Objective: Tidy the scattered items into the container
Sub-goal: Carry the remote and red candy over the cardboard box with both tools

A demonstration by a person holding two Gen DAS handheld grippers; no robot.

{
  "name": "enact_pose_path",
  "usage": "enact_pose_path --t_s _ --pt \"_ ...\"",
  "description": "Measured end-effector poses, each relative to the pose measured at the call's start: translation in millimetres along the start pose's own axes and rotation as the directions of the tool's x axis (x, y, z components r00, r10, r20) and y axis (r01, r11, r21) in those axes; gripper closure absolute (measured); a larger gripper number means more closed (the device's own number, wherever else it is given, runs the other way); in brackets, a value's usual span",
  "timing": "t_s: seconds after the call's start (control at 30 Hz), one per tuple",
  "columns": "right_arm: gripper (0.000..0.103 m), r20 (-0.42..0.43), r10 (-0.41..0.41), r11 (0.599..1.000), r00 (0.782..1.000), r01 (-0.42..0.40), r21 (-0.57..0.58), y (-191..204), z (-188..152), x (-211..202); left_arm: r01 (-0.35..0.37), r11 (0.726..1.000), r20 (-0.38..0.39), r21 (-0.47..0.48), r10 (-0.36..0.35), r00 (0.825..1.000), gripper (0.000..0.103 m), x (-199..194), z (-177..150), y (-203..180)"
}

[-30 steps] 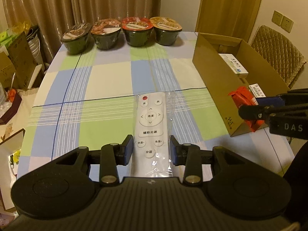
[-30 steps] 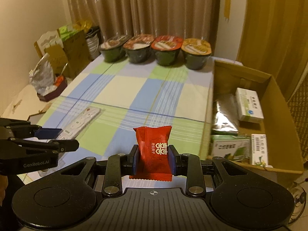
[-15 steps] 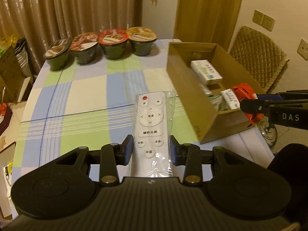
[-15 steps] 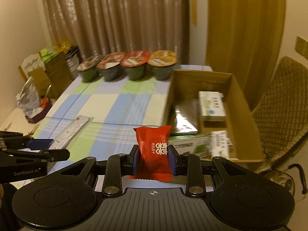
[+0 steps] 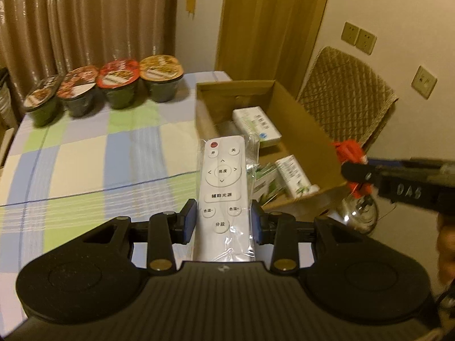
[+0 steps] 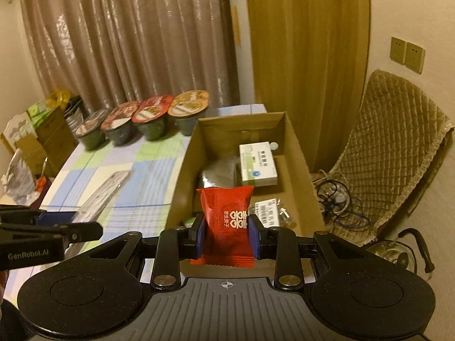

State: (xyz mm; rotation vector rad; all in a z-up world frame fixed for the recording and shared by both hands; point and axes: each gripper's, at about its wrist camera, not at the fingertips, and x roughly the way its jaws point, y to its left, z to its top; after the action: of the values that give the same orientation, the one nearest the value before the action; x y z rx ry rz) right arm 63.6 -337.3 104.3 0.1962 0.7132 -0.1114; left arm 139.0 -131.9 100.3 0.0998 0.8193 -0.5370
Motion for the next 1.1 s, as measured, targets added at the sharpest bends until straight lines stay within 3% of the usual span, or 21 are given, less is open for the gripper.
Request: enact_pose_path --t_s 0.57,1.1 --pt "0.069 -0.015 -0.036 0.998 0.999 0.036 0.050 -48 19 33 0.080 0.994 -0.024 -0.073 -0.082 0.996 0.070 66 40 -34" --pt "0.069 -0.037 -0.041 0.997 0.998 0.043 0.056 -61 28 64 0.114 0.975 -0.036 -0.193 -0.123 0.992 0.070 106 51 -27"
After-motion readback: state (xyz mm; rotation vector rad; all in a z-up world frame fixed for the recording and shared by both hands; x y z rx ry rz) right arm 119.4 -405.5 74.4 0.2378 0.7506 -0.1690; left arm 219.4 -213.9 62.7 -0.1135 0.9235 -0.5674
